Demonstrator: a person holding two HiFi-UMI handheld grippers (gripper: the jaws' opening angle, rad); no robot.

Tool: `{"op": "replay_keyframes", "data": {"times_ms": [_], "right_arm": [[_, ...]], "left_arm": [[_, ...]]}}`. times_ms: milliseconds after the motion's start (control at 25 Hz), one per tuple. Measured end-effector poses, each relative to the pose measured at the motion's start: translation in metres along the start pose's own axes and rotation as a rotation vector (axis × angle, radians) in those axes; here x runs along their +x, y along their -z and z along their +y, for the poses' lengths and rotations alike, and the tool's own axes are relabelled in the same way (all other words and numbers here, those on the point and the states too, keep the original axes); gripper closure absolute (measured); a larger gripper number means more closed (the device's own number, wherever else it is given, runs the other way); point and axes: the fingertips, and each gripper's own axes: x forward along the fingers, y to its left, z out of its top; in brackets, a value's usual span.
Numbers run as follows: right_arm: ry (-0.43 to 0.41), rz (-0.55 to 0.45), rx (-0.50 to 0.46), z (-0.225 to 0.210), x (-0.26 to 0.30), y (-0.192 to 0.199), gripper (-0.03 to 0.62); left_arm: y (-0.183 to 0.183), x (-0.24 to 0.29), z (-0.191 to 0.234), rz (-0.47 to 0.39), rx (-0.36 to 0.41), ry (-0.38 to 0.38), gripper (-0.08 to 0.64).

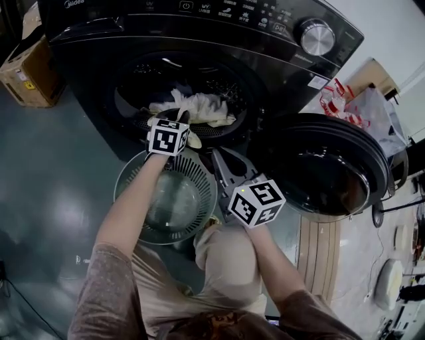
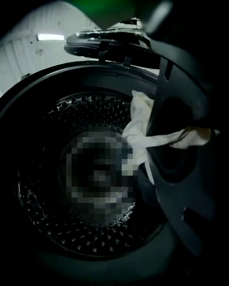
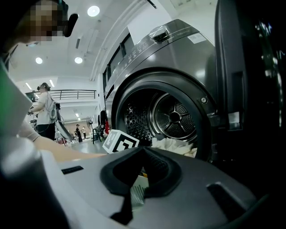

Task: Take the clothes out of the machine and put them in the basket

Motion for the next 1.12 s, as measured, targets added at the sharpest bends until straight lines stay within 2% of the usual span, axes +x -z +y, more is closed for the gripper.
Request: {"op": "replay_keyframes", "data": {"times_ms": [240,520,800,1120], "right_arm": [[0.006,0.005,-0.01,0.001,0.003,0.002,0.595],[0.03,0.003,-0.024,-0.004,0.006,0.003,0.595],[0.041,0.003,-0.054,-0.003,0.012,0.003,0.595],[0.077,-0.015,-0.082,-0.003,0.021,-0.001,0.595]], "left_arm": [[0.002,-0.041,-0.011,0.0,0.005,0.051,0.531],[0.003,-0.105,-0.031,-0.03,-0.066,0.112,0.534],[0.007,-0.167,-0.049,-0.045,-0.081,0.162,0.534],[0.01,-0.234,-0.054,-0.05,-0.083,0.161,0.534]]}}
